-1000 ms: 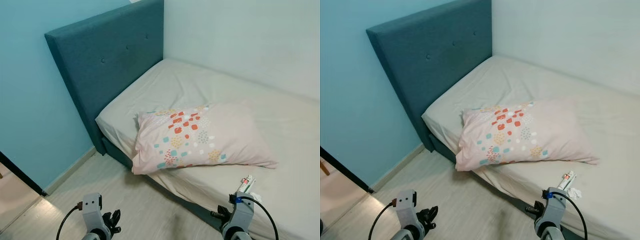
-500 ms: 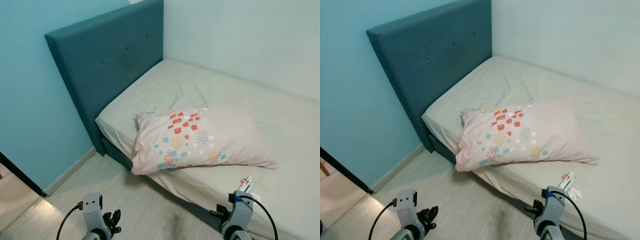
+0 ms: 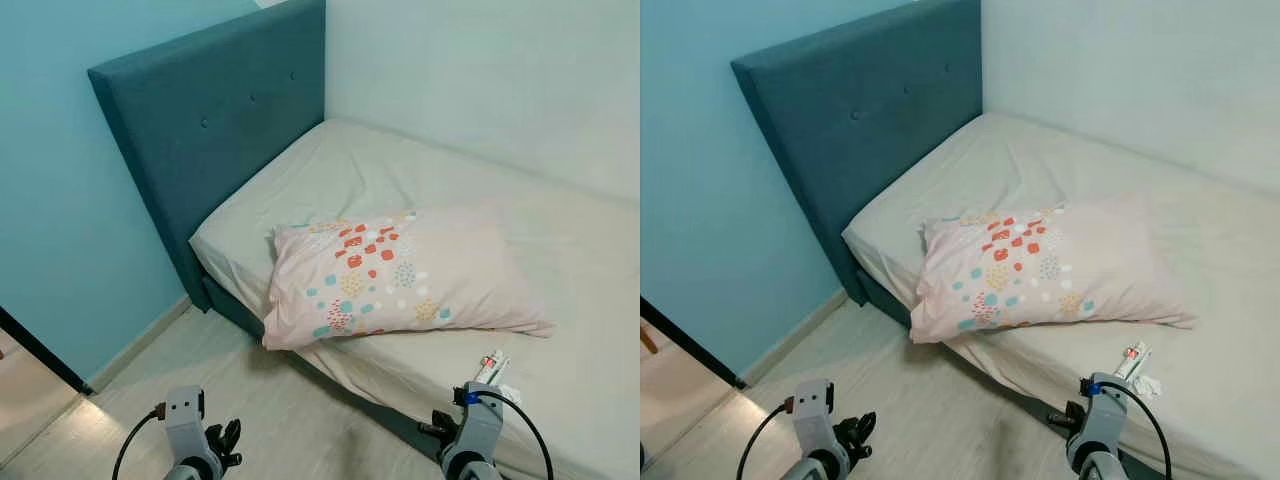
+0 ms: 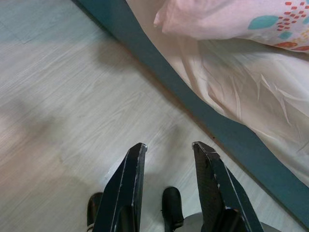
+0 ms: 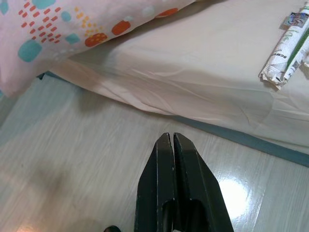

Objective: Clean up the room

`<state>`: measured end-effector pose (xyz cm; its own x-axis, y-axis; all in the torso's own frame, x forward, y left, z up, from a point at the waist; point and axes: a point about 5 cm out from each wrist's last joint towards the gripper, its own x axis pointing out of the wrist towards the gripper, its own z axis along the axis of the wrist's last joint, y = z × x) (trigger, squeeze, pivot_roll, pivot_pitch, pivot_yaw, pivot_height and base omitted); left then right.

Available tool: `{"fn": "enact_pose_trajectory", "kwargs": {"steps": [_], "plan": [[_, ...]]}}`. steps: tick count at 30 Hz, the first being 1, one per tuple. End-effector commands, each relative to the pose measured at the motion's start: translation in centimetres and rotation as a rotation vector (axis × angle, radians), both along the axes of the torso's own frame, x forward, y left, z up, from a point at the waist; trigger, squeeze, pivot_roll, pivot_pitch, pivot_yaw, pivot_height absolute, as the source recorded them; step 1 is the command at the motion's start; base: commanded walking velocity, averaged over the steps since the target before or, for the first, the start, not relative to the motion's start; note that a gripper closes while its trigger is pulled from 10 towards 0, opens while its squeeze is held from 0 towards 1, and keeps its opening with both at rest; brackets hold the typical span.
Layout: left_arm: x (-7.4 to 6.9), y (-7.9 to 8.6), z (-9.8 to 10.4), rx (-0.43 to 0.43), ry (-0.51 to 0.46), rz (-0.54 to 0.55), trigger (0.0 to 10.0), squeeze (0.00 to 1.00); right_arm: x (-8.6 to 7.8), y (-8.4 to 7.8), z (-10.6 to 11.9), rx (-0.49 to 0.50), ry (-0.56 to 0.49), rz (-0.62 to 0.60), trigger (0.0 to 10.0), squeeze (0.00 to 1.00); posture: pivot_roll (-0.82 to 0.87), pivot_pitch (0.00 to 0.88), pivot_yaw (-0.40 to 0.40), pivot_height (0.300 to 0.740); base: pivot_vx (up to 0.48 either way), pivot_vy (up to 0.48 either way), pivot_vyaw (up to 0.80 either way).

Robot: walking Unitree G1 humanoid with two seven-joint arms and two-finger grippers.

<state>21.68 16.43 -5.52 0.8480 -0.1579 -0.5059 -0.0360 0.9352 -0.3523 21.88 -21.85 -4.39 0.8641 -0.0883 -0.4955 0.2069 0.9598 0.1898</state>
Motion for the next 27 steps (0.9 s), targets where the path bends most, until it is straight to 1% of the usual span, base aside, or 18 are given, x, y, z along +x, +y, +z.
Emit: {"fn": "enact_pose_trajectory", "kwargs": {"steps": [1, 2, 5, 6, 7, 8, 11, 13, 14, 16, 18, 20, 21, 23, 27], "plan": [[-0.5, 0.1, -0.4, 0.005, 0.027, 0.006, 10.0, 0.0, 0.2, -0.7, 0.3, 0.037, -0.018, -0.038, 3.5, 0.0, -0.16, 0.087, 0.028, 0.74, 0.0, 0.0, 0.0], [-0.5, 0.1, -0.4, 0.006, 0.027, 0.005, 10.0, 0.0, 0.3, -1.2, 0.6, 0.041, -0.029, -0.055, 8.3, 0.0, -0.16, 0.087, 0.032, 0.74, 0.0, 0.0, 0.0], [-0.5, 0.1, -0.4, 0.008, 0.028, 0.005, 10.0, 0.0, 0.4, -1.6, 0.8, 0.039, -0.039, -0.069, 8.3, 0.0, -0.16, 0.087, 0.032, 0.74, 0.0, 0.0, 0.0], [-0.5, 0.1, -0.4, 0.009, 0.028, 0.004, 10.0, 0.0, 0.4, -1.8, 0.8, 0.033, -0.042, -0.078, 10.0, 0.0, -0.16, 0.088, 0.031, 0.74, 0.0, 0.0, 0.0], [-0.5, 0.1, -0.4, 0.009, 0.028, 0.004, 10.0, 0.0, 0.4, -1.8, 0.8, 0.033, -0.042, -0.078, 10.0, 0.0, -0.16, 0.088, 0.031, 0.74, 0.0, 0.0, 0.0], [-0.5, 0.1, -0.4, 0.012, 0.027, 0.0, 10.0, 0.0, 0.2, -1.9, 0.6, 0.027, -0.02, -0.093, 10.0, 0.0, -0.16, 0.088, 0.029, 0.74, 0.0, 0.0, 0.0], [-0.4, 0.1, -0.4, 0.013, 0.027, 0.0, 10.0, 0.0, 0.1, -1.6, 0.4, 0.067, -0.019, -0.1, 10.0, 0.0, -0.16, 0.088, 0.027, 0.74, 0.0, 0.0, 0.0], [-0.4, 0.1, -0.3, 0.012, 0.027, 0.002, 10.0, 0.0, 0.0, -1.6, 0.4, 0.062, -0.018, -0.116, 10.0, 0.0, -0.16, 0.088, 0.027, 0.74, 0.0, 0.0, 0.0], [-0.4, 0.1, -0.3, 0.011, 0.027, 0.005, 10.0, 0.0, 0.0, -1.2, 0.3, 0.074, -0.024, -0.118, 10.0, 0.0, -0.16, 0.088, 0.028, 0.74, 0.0, 0.0, 0.0], [-0.4, 0.1, -0.3, 0.011, 0.027, 0.007, 10.0, 0.0, 0.1, -0.4, 0.3, 0.115, -0.059, -0.073, 10.0, 0.0, -0.16, 0.086, 0.028, 0.74, 0.0, 0.0, 0.0], [-0.4, 0.1, -0.3, 0.011, 0.027, 0.008, 10.0, 0.0, 0.1, -0.2, 0.4, 0.126, -0.069, -0.061, 10.0, 0.0, -0.16, 0.086, 0.028, 0.74, 0.0, 0.0, 0.0], [-0.4, 0.1, -0.3, 0.012, 0.026, 0.005, 10.0, 0.0, 0.1, -1.3, 0.5, 0.08, -0.057, -0.113, 10.0, 0.0, -0.16, 0.086, 0.031, 0.74, 0.0, 0.0, 0.0], [-0.4, 0.1, -0.3, 0.012, 0.026, 0.005, 10.0, 0.0, 0.1, -1.3, 0.5, 0.08, -0.057, -0.113, 10.0, 0.0, -0.16, 0.086, 0.031, 0.74, 0.0, 0.0, 0.0], [-0.4, 0.0, -0.3, 0.011, 0.026, 0.003, 10.0, 0.0, 0.1, -2.0, 0.7, 0.044, -0.052, -0.157, 10.0, 0.0, -0.16, 0.086, 0.031, 0.74, 0.0, 0.0, 0.0], [-0.4, 0.0, -0.3, 0.01, 0.026, 0.002, 10.0, 0.0, 0.1, -2.0, 0.7, 0.01, -0.041, -0.18, 10.0, 0.0, -0.16, 0.086, 0.032, 0.74, 0.0, 0.0, 0.0]]}}
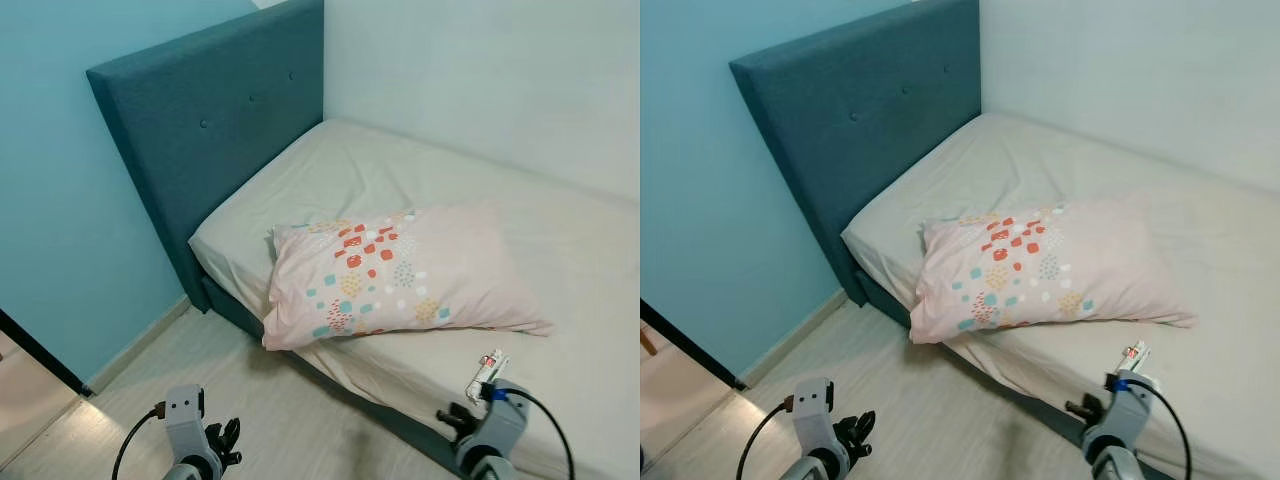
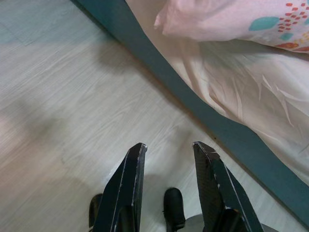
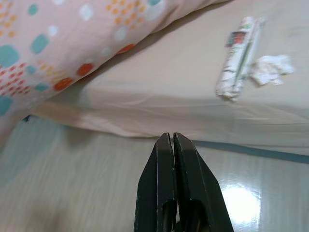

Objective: Clean up the room

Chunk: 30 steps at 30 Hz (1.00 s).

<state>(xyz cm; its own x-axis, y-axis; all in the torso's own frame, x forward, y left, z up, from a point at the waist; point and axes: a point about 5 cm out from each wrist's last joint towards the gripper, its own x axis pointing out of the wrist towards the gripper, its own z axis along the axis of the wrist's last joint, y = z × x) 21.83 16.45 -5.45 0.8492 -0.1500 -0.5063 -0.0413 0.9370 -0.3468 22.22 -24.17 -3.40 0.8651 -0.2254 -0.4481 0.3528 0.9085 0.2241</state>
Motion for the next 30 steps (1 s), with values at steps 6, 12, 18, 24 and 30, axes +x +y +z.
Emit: {"fn": "enact_pose_trajectory", "kwargs": {"steps": [6, 12, 18, 24, 30], "plan": [[-0.5, 0.0, -0.4, 0.004, 0.028, -0.003, 10.0, 0.0, -0.4, 0.9, -0.7, -0.086, 0.074, 0.055, 10.0, 0.0, -0.16, 0.088, 0.03, 0.74, 0.0, 0.0, 0.0], [-0.5, 0.0, -0.4, 0.006, 0.027, -0.005, 10.0, 0.0, -0.5, 1.4, -0.7, -0.234, 0.101, 0.146, 10.0, 0.0, -0.16, 0.089, 0.027, 0.74, 0.0, 0.0, 0.0], [-0.5, 0.1, -0.4, 0.006, 0.028, -0.001, 10.0, 0.0, -0.4, 2.1, -0.6, -0.249, 0.078, 0.214, 10.0, 0.0, -0.16, 0.089, 0.029, 0.74, 0.0, 0.0, 0.0], [-0.4, 0.0, -0.4, 0.007, 0.028, -0.012, 10.0, 0.0, -0.5, 2.3, -1.2, -0.211, 0.13, 0.217, 10.0, 0.0, -0.17, 0.08, 0.02, 0.74, 0.0, 0.0, 0.0], [-0.4, 0.0, -0.4, 0.007, 0.028, -0.009, 10.0, 0.0, -0.4, 2.3, -1.2, -0.222, 0.138, 0.219, 10.0, 0.0, -0.17, 0.075, 0.018, 0.74, 0.0, 0.0, 0.0]]}}
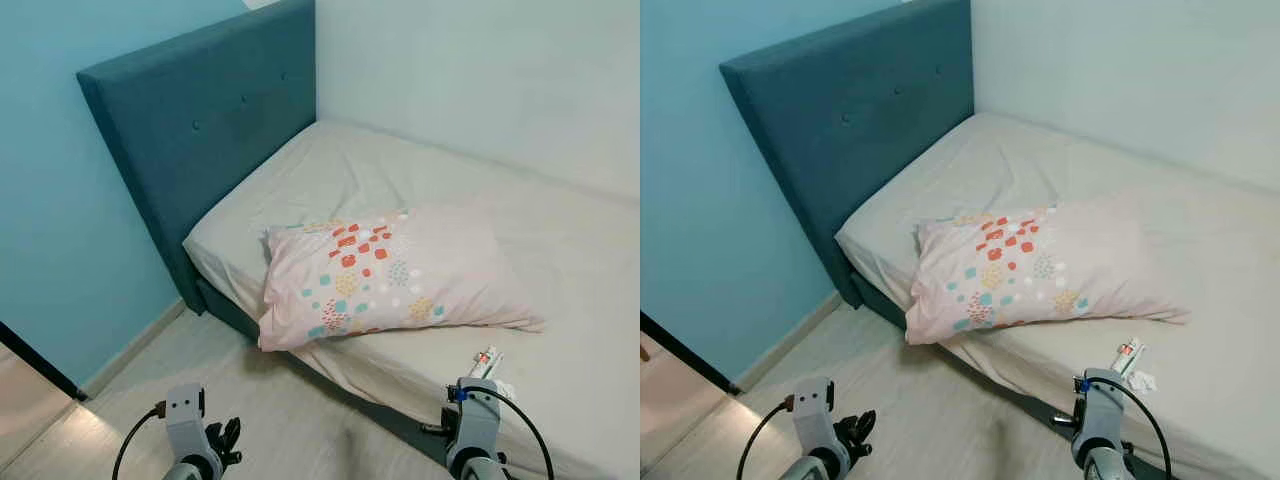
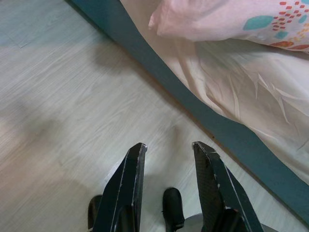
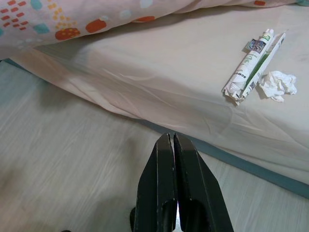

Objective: Clean up the room

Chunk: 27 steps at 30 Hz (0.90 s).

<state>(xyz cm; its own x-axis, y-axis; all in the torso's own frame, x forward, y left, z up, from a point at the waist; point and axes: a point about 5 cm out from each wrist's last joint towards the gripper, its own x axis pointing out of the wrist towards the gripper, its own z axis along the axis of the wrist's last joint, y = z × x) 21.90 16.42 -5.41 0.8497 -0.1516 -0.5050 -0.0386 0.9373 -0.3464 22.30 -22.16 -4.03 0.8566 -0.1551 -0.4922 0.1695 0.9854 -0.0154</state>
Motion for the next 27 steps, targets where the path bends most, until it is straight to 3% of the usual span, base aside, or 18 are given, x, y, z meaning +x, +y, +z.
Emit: {"fn": "enact_pose_trajectory", "kwargs": {"steps": [1, 27], "plan": [[-0.52, 0.01, -0.41, 0.006, 0.03, -0.006, 10.0, 0.0, -0.48, 0.32, -0.57, -0.003, 0.042, 0.011, 10.0, 0.0, -0.17, 0.073, 0.017, 0.74, 0.0, 0.0, 0.0], [-0.55, 0.0, -0.46, 0.01, 0.035, -0.011, 10.0, 0.0, -0.56, 0.13, -0.79, 0.042, 0.062, 0.001, 10.0, 0.0, -0.16, 0.076, 0.018, 0.74, 0.0, 0.0, 0.0]]}}
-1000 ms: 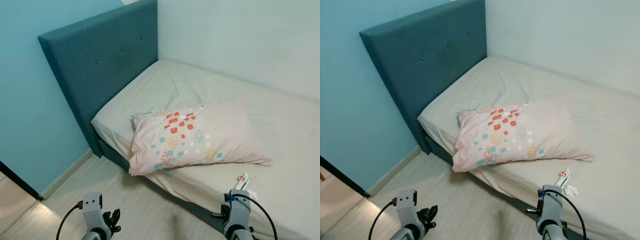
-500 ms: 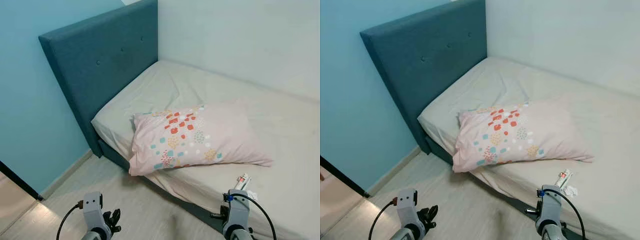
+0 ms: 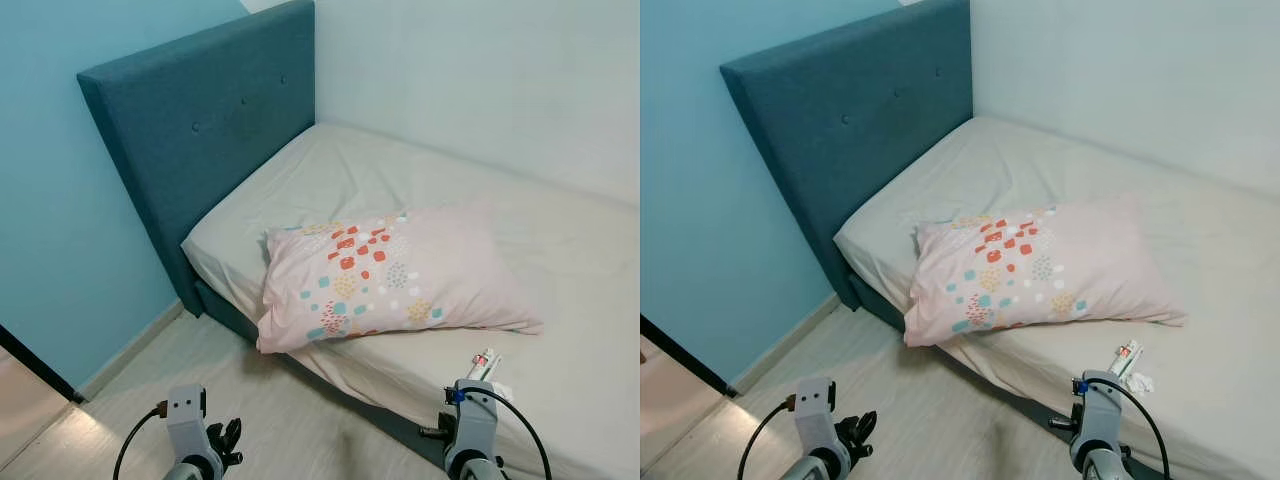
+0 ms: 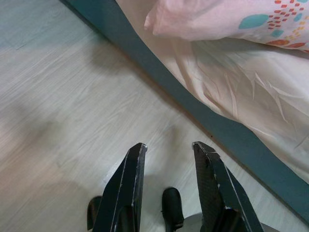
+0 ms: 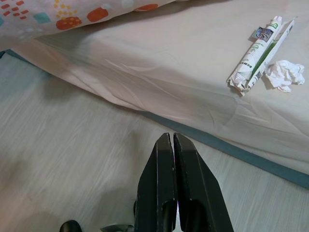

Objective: Clean up the room

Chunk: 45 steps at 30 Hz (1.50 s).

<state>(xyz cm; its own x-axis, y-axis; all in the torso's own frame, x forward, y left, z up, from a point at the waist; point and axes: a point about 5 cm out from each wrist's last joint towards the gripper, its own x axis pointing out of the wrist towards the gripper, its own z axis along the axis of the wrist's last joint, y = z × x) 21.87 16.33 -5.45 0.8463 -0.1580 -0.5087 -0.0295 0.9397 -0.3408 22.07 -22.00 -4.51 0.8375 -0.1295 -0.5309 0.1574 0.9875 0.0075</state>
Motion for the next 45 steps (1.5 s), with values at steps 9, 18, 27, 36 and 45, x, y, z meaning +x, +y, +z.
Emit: {"fn": "enact_pose_trajectory", "kwargs": {"steps": [9, 18, 27, 36, 45], "plan": [[-0.57, 0.18, -0.45, 0.004, 0.034, 0.002, 10.0, 0.0, -0.41, 0.0, -0.38, 0.014, 0.023, -0.013, 10.0, 0.0, -0.16, 0.082, 0.021, 0.74, 0.0, 0.0, 0.0], [-0.56, 0.23, -0.45, 0.002, 0.035, 0.005, 10.0, 0.0, -0.38, 0.05, -0.37, 0.015, 0.021, -0.015, 10.0, 0.0, -0.16, 0.084, 0.025, 0.74, 0.0, 0.0, 0.0], [-0.51, 0.26, -0.43, 0.002, 0.037, 0.005, 10.0, 0.0, -0.3, 0.08, -0.34, 0.015, 0.02, -0.017, 10.0, 0.0, -0.16, 0.083, 0.027, 0.74, 0.0, 0.0, 0.0], [-0.53, 0.29, -0.45, 0.002, 0.039, 0.006, 10.0, 0.0, -0.28, 0.1, -0.33, 0.015, 0.019, -0.018, 10.0, 0.0, -0.16, 0.083, 0.027, 0.74, 0.0, 0.0, 0.0], [-0.55, 0.27, -0.48, 0.003, 0.042, 0.004, 10.0, 0.0, -0.25, 0.08, -0.31, 0.013, 0.021, -0.016, 10.0, 0.0, -0.16, 0.076, 0.021, 0.74, 0.0, 0.0, 0.0]]}}
